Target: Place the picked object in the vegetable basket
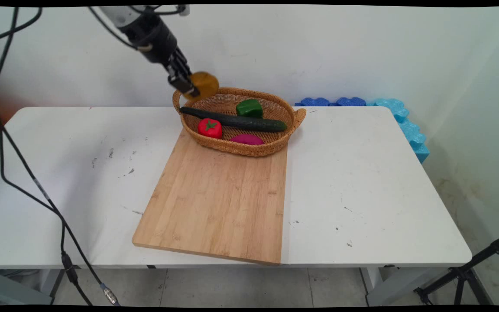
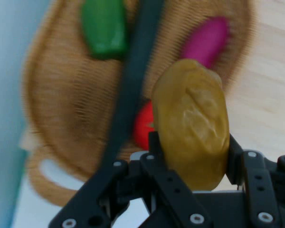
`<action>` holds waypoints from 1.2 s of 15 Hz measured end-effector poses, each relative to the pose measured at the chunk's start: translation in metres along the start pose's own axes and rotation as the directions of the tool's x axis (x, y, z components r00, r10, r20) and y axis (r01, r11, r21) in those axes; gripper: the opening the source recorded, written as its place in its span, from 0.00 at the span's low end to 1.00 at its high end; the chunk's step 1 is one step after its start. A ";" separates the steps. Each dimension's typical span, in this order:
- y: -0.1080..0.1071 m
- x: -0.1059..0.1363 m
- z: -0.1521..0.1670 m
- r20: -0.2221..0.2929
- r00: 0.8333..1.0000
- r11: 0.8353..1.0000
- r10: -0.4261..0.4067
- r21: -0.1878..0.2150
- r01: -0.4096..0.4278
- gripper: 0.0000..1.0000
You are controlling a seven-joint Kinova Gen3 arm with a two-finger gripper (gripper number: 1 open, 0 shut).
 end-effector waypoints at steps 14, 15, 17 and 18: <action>-0.081 0.021 0.128 0.063 0.981 0.974 -0.183 0.145 0.172 0.00; -0.082 0.021 0.136 0.066 0.980 0.974 -0.187 0.143 0.176 0.00; -0.083 0.021 0.148 0.071 0.979 0.974 -0.192 0.139 0.181 0.00; -0.084 0.021 0.152 0.073 0.978 0.973 -0.194 0.138 0.183 0.00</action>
